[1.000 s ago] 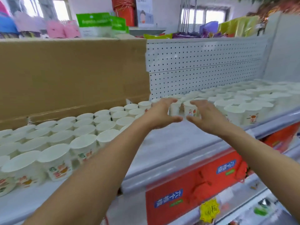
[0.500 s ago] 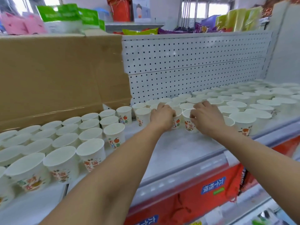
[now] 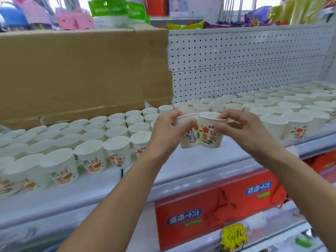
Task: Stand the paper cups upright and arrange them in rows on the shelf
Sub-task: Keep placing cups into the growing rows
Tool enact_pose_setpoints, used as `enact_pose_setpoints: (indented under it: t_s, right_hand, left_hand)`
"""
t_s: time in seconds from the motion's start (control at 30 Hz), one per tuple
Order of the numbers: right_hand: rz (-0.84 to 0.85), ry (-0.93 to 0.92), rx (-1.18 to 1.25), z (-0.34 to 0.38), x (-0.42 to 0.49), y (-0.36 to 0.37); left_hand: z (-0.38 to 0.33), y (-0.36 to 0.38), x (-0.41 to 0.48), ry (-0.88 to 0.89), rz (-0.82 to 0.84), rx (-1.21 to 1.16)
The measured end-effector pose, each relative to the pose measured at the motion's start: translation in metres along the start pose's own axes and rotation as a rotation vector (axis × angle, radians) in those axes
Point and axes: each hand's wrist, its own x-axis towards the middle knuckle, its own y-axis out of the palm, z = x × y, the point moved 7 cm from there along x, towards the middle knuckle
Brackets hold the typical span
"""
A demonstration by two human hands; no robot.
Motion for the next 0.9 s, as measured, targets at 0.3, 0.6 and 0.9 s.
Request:
enact_pose_setpoints:
  t_s: [0.3,0.6,0.9]
  right_hand:
    - [0.144,-0.106,-0.006,0.070,-0.065,0.134]
    - [0.205,-0.143,0.060,0.108,-0.081,0.286]
    - [0.147,-0.223,-0.127,0.116,-0.084,0.372]
  left_hand:
    - [0.014,-0.152,-0.121,-0.122,-0.060,0.060]
    - [0.031,-0.332,-0.178,-0.091,-0.311,0.422]
    - [0.071,-0.376,-0.170,-0.049,-0.121,0.782]
